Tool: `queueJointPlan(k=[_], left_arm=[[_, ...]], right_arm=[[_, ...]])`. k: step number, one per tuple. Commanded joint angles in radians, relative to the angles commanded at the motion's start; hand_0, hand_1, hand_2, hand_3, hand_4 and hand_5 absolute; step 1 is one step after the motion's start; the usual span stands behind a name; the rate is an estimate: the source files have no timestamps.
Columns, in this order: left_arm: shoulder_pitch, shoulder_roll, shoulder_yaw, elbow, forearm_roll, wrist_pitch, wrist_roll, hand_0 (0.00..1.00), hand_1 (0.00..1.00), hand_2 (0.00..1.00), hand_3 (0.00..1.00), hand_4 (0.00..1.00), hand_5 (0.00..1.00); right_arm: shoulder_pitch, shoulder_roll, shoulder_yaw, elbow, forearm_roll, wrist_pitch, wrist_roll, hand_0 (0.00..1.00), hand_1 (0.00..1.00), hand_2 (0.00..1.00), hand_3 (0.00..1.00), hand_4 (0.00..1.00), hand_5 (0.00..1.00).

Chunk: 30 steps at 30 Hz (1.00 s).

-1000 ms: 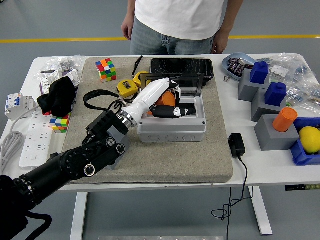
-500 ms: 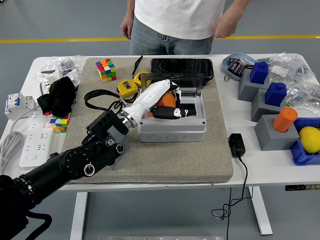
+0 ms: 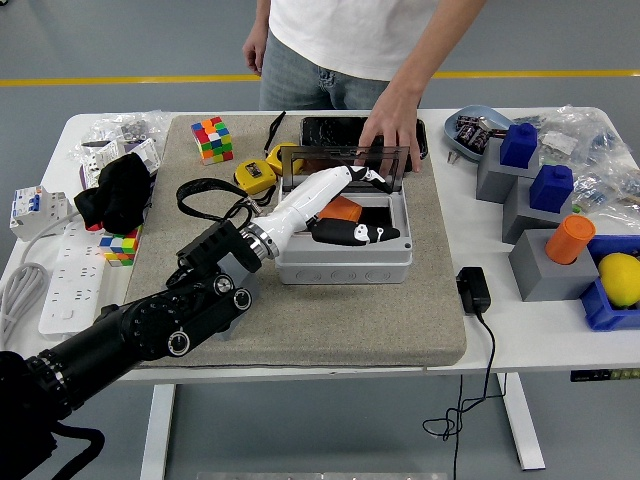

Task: Fetch the battery,place it into the box,close the lid of the box

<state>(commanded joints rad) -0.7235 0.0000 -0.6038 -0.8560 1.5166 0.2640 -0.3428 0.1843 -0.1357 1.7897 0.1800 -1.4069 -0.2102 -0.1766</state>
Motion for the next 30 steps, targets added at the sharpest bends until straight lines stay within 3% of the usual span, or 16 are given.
queueJointPlan(k=[3,4,7,9,10,11,13,18,20,21,23,27,28,30], left_arm=[[0.004,0.000,-0.013,-0.062,0.020,-0.028,0.023,0.812,0.780,0.728,0.665,0.998,0.636],[0.004,0.000,-0.018,-0.090,0.030,-0.048,0.038,0.752,0.739,0.690,0.641,0.998,0.637],[0.005,0.000,-0.036,-0.147,0.055,-0.097,0.074,0.752,0.739,0.690,0.641,0.998,0.637],[0.004,0.000,-0.059,-0.221,0.068,-0.179,0.125,0.752,0.739,0.690,0.641,0.998,0.637],[0.004,0.000,-0.068,-0.249,0.065,-0.211,0.145,0.687,0.696,0.663,0.642,0.998,0.661],[0.004,0.000,-0.076,-0.279,0.059,-0.253,0.170,0.687,0.696,0.663,0.642,0.998,0.661],[0.005,0.000,-0.099,-0.327,0.015,-0.327,0.224,0.687,0.696,0.663,0.642,0.998,0.661],[0.004,0.000,-0.162,-0.384,-0.151,-0.533,0.338,0.660,0.685,0.662,0.643,0.998,0.733],[0.005,0.000,-0.184,-0.375,-0.236,-0.617,0.327,0.660,0.685,0.662,0.643,0.998,0.733],[0.009,0.000,-0.196,-0.365,-0.288,-0.635,0.288,0.660,0.685,0.662,0.643,0.998,0.733],[0.013,0.000,-0.208,-0.359,-0.366,-0.605,0.246,0.673,0.710,0.693,0.656,0.998,0.722],[0.023,0.000,-0.276,-0.320,-0.535,-0.454,0.144,0.673,0.710,0.693,0.656,0.998,0.722],[0.024,0.000,-0.295,-0.310,-0.580,-0.410,0.126,0.758,0.804,0.780,0.747,0.998,0.883],[0.025,0.000,-0.340,-0.279,-0.662,-0.326,0.105,0.758,0.804,0.780,0.747,0.998,0.883]], right_arm=[[-0.003,0.000,0.001,0.000,-0.001,0.002,-0.002,0.871,0.854,0.810,0.800,0.998,0.973],[-0.003,0.000,0.002,0.000,-0.002,0.002,-0.002,0.870,0.850,0.810,0.800,0.998,0.973],[-0.004,0.000,0.003,0.000,-0.002,0.003,-0.002,0.870,0.850,0.810,0.800,0.998,0.973],[-0.002,0.000,0.001,0.000,0.002,0.004,-0.001,0.870,0.850,0.810,0.800,0.998,0.973],[-0.002,0.000,0.000,0.000,0.003,0.004,-0.001,0.868,0.844,0.806,0.800,0.998,0.973],[-0.001,0.000,0.000,0.000,0.005,0.004,0.000,0.868,0.844,0.806,0.800,0.998,0.973],[-0.001,0.000,-0.001,0.000,0.006,0.005,0.000,0.868,0.844,0.806,0.800,0.998,0.973],[-0.001,0.001,0.001,0.000,0.007,0.006,-0.001,0.865,0.840,0.805,0.801,0.998,0.973],[-0.001,0.002,0.001,0.000,0.007,0.007,-0.001,0.865,0.840,0.805,0.801,0.998,0.973],[0.000,0.003,-0.001,0.000,0.010,0.007,0.000,0.865,0.840,0.805,0.801,0.998,0.973],[0.000,0.003,-0.003,0.000,0.012,0.008,0.000,0.865,0.830,0.800,0.800,0.998,0.972],[0.001,0.006,-0.001,0.000,0.012,0.009,0.000,0.865,0.830,0.800,0.800,0.998,0.972],[0.000,0.006,-0.001,0.000,0.011,0.009,0.000,0.857,0.827,0.799,0.799,0.998,0.973],[0.001,0.006,0.001,0.000,0.009,0.008,-0.001,0.857,0.827,0.799,0.799,0.998,0.973]])
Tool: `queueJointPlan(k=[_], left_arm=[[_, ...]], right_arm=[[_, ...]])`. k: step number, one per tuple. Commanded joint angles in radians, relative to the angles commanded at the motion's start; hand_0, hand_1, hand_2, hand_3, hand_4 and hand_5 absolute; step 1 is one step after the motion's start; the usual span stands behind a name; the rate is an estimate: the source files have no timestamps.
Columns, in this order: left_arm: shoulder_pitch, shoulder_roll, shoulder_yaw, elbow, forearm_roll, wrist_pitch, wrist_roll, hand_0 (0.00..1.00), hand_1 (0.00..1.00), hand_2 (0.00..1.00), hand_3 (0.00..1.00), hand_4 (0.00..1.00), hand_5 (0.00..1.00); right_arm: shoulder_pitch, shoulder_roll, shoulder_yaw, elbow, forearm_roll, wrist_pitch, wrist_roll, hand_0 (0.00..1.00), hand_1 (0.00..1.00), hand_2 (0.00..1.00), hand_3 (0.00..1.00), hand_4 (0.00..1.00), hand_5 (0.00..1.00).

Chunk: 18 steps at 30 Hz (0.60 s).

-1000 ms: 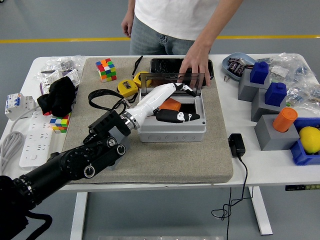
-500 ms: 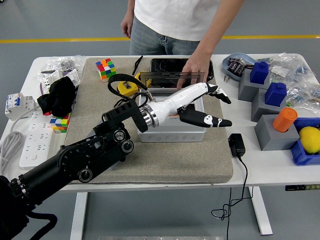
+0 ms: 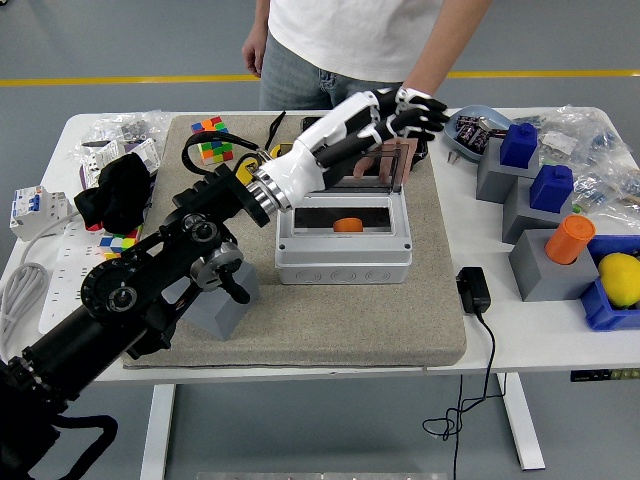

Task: Fetch the battery,place it into the box,close the lid of the box

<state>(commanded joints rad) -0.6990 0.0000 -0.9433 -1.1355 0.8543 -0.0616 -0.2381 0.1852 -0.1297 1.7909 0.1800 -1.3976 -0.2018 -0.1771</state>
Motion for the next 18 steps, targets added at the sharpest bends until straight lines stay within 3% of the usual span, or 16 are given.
queueJointPlan(k=[3,4,5,7,9,10,15,18], left_arm=[[-0.001,0.000,-0.035,0.047,0.094,0.122,-0.017,0.758,0.804,0.780,0.747,0.998,0.883],[-0.003,0.000,-0.043,0.070,0.133,0.161,-0.015,0.952,0.960,0.892,0.832,0.998,0.998],[-0.005,0.000,-0.049,0.091,0.185,0.205,-0.008,0.952,0.960,0.892,0.832,0.998,0.998],[-0.008,0.000,-0.058,0.123,0.256,0.246,0.014,0.952,0.960,0.892,0.832,0.998,0.998],[-0.012,0.000,-0.071,0.157,0.347,0.249,0.051,0.952,0.960,0.892,0.832,0.998,0.998],[-0.014,0.000,-0.075,0.166,0.389,0.242,0.065,0.998,0.998,0.998,0.962,0.998,0.998],[-0.022,0.000,-0.086,0.190,0.604,0.150,0.192,0.998,0.998,0.998,0.962,0.998,0.998],[-0.025,0.000,-0.077,0.178,0.721,0.114,0.226,0.998,0.998,0.998,0.970,0.998,0.998]], right_arm=[[0.001,0.000,-0.001,0.000,0.001,0.000,0.000,0.857,0.827,0.799,0.799,0.998,0.973],[0.001,0.000,-0.002,0.000,0.002,-0.001,0.000,0.857,0.823,0.798,0.800,0.998,0.972],[0.002,0.000,-0.003,0.000,0.003,-0.001,0.001,0.857,0.823,0.798,0.800,0.998,0.972],[0.003,0.000,-0.006,0.000,0.006,-0.001,0.001,0.857,0.823,0.798,0.800,0.998,0.972],[0.004,0.000,-0.009,0.000,0.008,-0.001,0.002,0.857,0.823,0.798,0.800,0.998,0.972],[0.004,0.000,-0.010,0.000,0.008,-0.001,0.002,0.856,0.819,0.794,0.797,0.998,0.972],[0.002,-0.001,-0.011,0.000,0.007,0.000,-0.001,0.856,0.819,0.794,0.797,0.998,0.972],[0.000,-0.001,-0.008,0.000,0.003,0.001,-0.003,0.856,0.816,0.793,0.798,0.998,0.971]])
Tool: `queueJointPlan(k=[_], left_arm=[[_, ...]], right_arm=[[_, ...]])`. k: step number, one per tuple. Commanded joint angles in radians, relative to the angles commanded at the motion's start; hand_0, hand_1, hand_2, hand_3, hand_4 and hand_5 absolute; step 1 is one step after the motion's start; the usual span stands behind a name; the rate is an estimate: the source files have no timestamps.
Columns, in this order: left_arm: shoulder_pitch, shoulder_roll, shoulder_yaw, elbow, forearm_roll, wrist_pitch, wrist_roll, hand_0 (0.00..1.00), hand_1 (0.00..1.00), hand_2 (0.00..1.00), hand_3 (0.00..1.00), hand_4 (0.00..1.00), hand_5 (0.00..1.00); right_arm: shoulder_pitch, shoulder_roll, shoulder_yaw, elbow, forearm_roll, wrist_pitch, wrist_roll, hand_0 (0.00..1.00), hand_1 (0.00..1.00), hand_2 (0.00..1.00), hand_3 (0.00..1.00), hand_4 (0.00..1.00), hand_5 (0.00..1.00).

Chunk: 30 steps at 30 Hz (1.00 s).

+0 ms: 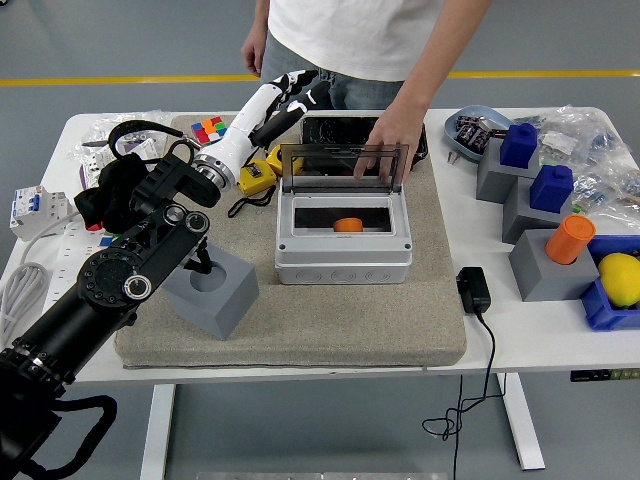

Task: Fetch the battery,place it into the box,close the lid of the box

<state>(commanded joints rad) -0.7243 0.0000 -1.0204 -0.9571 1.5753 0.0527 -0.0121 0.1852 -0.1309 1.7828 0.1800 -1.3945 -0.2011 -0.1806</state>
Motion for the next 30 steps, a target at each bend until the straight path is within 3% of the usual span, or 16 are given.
queueJointPlan(k=[3,4,10,11,17,30], left_arm=[[-0.012,0.000,0.032,-0.005,0.135,-0.038,0.025,0.998,0.998,0.998,0.970,0.998,0.998],[-0.013,0.000,0.041,-0.005,0.167,-0.042,0.025,0.998,0.998,0.998,0.891,0.998,0.998],[-0.018,0.000,0.080,-0.008,0.414,-0.057,0.025,0.998,0.998,0.998,0.891,0.998,0.998],[-0.020,0.000,0.093,-0.008,0.460,-0.059,0.027,0.998,0.998,0.998,0.841,0.998,0.998],[-0.029,0.000,0.126,-0.022,0.694,-0.063,0.032,0.998,0.998,0.998,0.812,0.998,0.998],[-0.038,0.000,0.150,-0.075,0.694,-0.072,0.041,0.998,0.998,0.998,0.793,0.998,0.998]], right_arm=[[-0.002,-0.002,-0.005,0.000,0.003,0.000,-0.001,0.856,0.816,0.793,0.798,0.998,0.971],[-0.002,-0.002,-0.007,0.000,0.005,-0.001,-0.001,0.855,0.812,0.792,0.797,0.998,0.971],[-0.003,-0.005,-0.015,0.000,0.012,-0.002,0.000,0.855,0.812,0.792,0.797,0.998,0.971],[-0.004,-0.004,-0.014,0.000,0.011,-0.002,-0.001,0.855,0.805,0.791,0.796,0.998,0.970],[-0.006,-0.006,-0.013,0.000,0.009,-0.002,-0.003,0.854,0.800,0.787,0.796,0.998,0.970],[-0.003,-0.006,-0.014,0.000,0.013,-0.001,-0.002,0.852,0.794,0.785,0.796,0.998,0.970]])
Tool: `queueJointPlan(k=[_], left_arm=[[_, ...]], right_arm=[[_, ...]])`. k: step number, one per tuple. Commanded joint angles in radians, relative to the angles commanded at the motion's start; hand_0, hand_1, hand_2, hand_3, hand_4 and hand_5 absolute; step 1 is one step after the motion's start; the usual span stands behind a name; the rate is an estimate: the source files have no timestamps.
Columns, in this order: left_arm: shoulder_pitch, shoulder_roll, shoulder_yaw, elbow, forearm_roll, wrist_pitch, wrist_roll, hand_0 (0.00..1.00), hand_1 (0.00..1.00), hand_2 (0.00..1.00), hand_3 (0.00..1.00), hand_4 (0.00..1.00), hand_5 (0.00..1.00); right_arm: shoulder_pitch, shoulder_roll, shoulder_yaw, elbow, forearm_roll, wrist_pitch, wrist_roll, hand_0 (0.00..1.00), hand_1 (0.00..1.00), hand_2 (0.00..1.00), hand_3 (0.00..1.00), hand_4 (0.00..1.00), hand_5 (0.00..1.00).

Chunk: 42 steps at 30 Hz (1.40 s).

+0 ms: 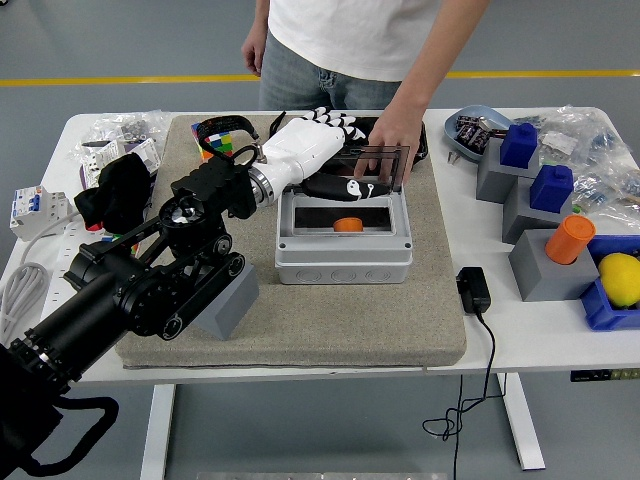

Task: Fetch the battery,place it into the box,close the lid of the box

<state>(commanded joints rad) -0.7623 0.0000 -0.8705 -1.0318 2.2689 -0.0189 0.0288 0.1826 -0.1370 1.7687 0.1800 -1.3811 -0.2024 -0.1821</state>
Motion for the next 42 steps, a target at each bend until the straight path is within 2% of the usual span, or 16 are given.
queueJointPlan(k=[8,13,16,19,21,25,28,33,42], left_arm=[[0.000,0.000,0.027,0.000,0.000,-0.004,-0.001,0.998,0.998,0.998,0.790,0.998,0.998],[-0.002,0.000,0.027,-0.017,0.000,0.021,-0.022,0.998,0.998,0.998,0.788,0.998,0.998],[-0.008,0.000,0.032,-0.038,0.000,0.064,-0.063,0.998,0.998,0.998,0.788,0.998,0.998],[-0.013,0.000,0.024,-0.043,0.000,0.103,-0.080,0.998,0.998,0.992,0.797,0.998,0.998],[-0.015,0.000,0.013,-0.030,0.000,0.105,-0.078,0.998,0.998,0.992,0.797,0.998,0.998],[-0.023,0.000,-0.025,0.047,0.000,0.116,-0.096,0.998,0.998,0.995,0.803,0.998,0.998],[-0.023,0.000,-0.038,0.079,0.000,0.120,-0.101,0.998,0.998,0.995,0.803,0.998,0.998],[-0.019,0.000,-0.051,0.119,0.000,0.095,-0.086,0.998,0.998,0.997,0.803,0.998,0.998],[-0.009,0.000,-0.007,0.116,0.000,0.063,-0.077,0.998,0.998,0.994,0.756,0.998,0.998]], right_arm=[[0.001,-0.001,0.004,0.000,-0.001,-0.001,0.000,0.850,0.794,0.784,0.796,0.998,0.969],[0.001,0.000,0.002,0.000,0.000,0.000,-0.001,0.850,0.791,0.782,0.796,0.998,0.969],[0.002,0.000,0.001,0.000,0.002,0.000,-0.001,0.850,0.791,0.782,0.796,0.998,0.969],[0.002,0.000,0.003,0.000,0.000,-0.001,-0.002,0.850,0.789,0.782,0.795,0.998,0.968],[0.003,-0.001,-0.001,0.000,0.003,-0.002,-0.001,0.850,0.789,0.782,0.795,0.998,0.968],[0.004,-0.001,-0.004,0.000,0.004,-0.003,-0.001,0.850,0.788,0.780,0.797,0.998,0.968],[0.003,0.000,-0.006,0.000,0.007,-0.004,0.002,0.850,0.788,0.780,0.797,0.998,0.968],[0.001,0.000,0.002,0.000,-0.001,-0.003,-0.002,0.849,0.786,0.779,0.796,0.998,0.967],[0.000,0.000,0.000,0.000,0.002,-0.005,0.000,0.846,0.786,0.779,0.796,0.998,0.967]])
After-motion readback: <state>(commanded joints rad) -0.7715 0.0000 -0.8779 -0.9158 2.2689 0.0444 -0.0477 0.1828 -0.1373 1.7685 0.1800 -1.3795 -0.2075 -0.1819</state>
